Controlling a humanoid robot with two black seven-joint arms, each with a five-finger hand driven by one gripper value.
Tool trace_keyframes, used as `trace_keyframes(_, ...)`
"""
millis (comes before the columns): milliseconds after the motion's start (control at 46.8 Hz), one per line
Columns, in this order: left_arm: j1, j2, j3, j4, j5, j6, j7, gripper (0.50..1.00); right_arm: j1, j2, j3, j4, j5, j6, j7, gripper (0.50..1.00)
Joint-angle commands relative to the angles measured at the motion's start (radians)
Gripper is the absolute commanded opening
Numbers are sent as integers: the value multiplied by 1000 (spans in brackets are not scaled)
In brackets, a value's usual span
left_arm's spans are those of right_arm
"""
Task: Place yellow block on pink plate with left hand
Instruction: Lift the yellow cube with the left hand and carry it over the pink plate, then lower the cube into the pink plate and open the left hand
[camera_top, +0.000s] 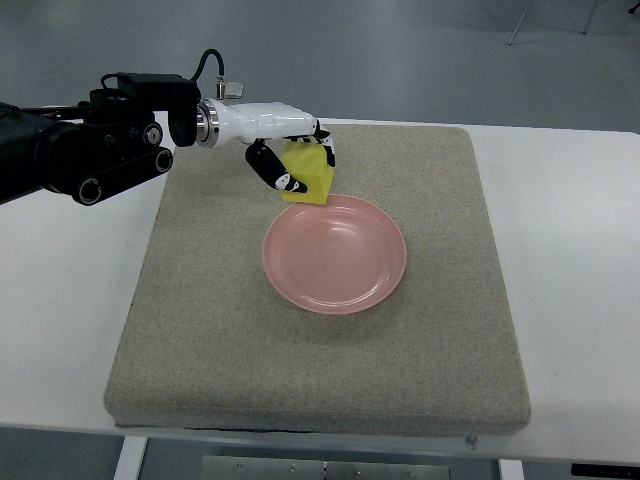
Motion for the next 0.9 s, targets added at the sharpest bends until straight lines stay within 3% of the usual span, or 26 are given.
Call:
trace_keyframes(0,-6,-18,2,-2,0,-4,-1,500,0,0,0,0,0,0,0,924)
trace_keyframes(406,-3,-50,8,-109,65,-10,-1,500,0,0,0,0,0,0,0,924)
trace_keyframes(875,16,-72,14,-144,106,-12,-3,500,0,0,0,0,0,0,0,924)
